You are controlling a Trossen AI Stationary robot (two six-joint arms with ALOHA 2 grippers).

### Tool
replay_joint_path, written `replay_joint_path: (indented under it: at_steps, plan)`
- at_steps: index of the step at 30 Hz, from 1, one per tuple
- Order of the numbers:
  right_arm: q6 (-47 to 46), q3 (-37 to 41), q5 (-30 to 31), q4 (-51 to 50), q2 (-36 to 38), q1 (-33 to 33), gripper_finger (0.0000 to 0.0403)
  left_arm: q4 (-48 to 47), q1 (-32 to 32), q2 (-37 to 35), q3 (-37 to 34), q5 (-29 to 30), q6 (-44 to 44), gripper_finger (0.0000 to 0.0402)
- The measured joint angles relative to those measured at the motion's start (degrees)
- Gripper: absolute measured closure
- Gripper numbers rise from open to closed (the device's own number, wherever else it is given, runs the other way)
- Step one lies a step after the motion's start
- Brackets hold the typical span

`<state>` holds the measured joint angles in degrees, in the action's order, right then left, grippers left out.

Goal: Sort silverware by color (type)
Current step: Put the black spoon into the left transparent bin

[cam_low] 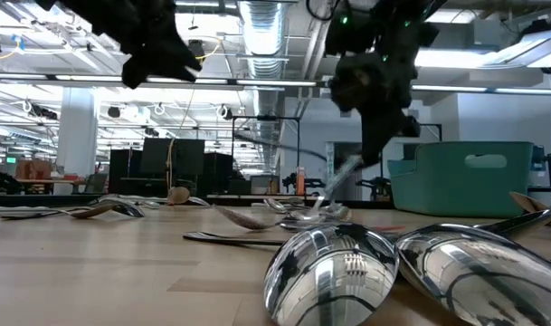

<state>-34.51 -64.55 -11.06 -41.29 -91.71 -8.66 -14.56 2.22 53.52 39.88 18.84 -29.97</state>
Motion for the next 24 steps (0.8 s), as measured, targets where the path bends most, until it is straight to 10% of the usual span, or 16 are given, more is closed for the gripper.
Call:
replay_joint_path:
  at_steps: [6,24]
  plan:
    - [-0.46,0.00,6.12,2.65,5.18,-0.08,0.0396,9.56,0.10,2.42,0.00,4.37,-1.22,0.0287]
    - [-4.52,-0.07,11.34,23.51,11.85,0.43,0.0396,44.82,3.42,20.19,0.00,-6.31,-1.12,0.0248]
